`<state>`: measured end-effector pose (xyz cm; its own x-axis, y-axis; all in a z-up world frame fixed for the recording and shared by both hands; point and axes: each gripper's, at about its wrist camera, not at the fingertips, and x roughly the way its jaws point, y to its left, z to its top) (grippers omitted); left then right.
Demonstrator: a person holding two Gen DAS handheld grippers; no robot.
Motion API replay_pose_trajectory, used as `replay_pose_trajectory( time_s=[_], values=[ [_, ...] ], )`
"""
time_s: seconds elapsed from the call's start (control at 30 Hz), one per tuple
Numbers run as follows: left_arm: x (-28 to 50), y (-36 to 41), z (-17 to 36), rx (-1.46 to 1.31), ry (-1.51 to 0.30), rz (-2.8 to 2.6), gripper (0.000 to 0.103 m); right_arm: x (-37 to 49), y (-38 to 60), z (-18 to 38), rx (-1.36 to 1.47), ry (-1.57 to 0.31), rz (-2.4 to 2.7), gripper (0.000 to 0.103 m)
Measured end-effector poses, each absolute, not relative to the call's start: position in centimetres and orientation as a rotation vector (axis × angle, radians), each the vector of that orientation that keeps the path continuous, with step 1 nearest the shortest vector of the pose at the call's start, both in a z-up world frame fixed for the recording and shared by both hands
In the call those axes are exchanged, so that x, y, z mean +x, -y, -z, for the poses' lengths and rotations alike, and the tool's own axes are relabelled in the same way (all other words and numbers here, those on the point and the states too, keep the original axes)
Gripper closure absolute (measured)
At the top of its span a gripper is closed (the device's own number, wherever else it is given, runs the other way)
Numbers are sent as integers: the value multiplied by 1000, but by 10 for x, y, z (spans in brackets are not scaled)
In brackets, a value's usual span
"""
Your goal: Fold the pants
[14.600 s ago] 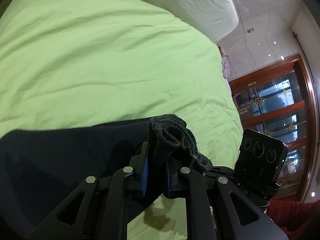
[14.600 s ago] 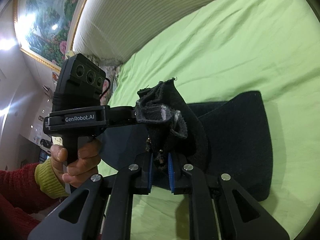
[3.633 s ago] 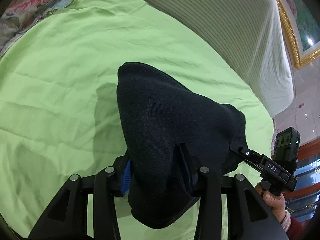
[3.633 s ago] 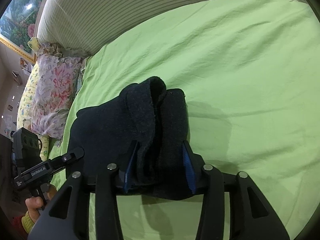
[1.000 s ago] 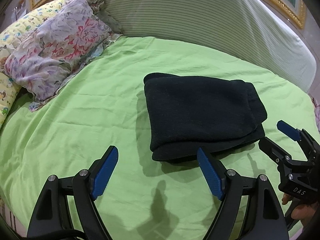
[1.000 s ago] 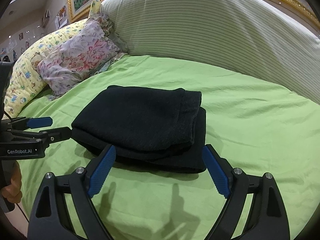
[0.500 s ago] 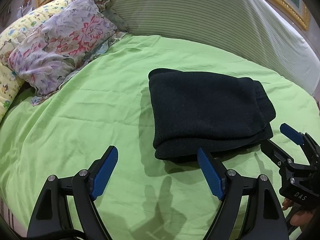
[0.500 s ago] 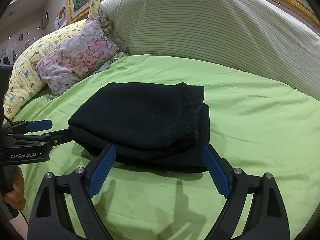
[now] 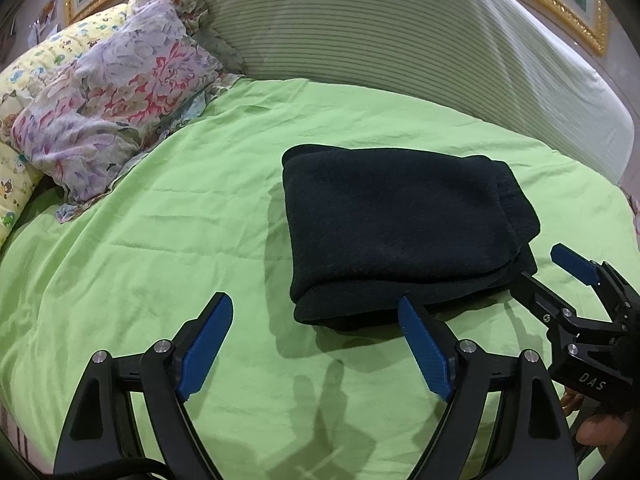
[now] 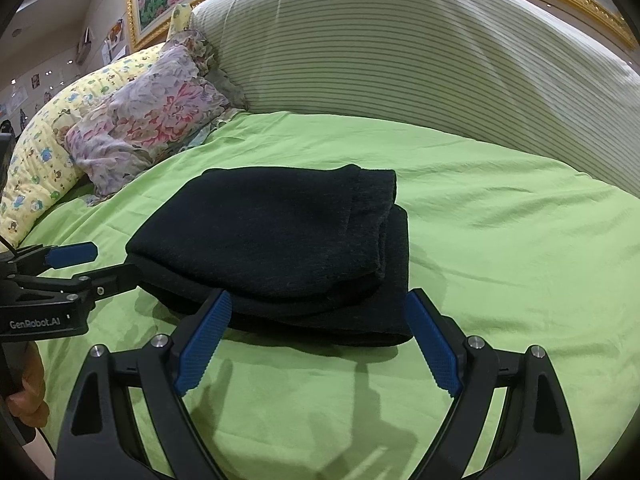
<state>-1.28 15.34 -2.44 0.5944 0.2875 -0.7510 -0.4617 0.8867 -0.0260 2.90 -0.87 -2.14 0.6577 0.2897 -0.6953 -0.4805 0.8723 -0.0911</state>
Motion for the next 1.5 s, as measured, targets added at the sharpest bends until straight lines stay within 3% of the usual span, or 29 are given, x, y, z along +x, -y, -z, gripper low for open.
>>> replay_pose_trajectory(
  time_s=[1.5],
  values=[
    [-10,-158,21,-256,-844,-432,16,30,10,15,-283,-729,-424,14]
  ],
)
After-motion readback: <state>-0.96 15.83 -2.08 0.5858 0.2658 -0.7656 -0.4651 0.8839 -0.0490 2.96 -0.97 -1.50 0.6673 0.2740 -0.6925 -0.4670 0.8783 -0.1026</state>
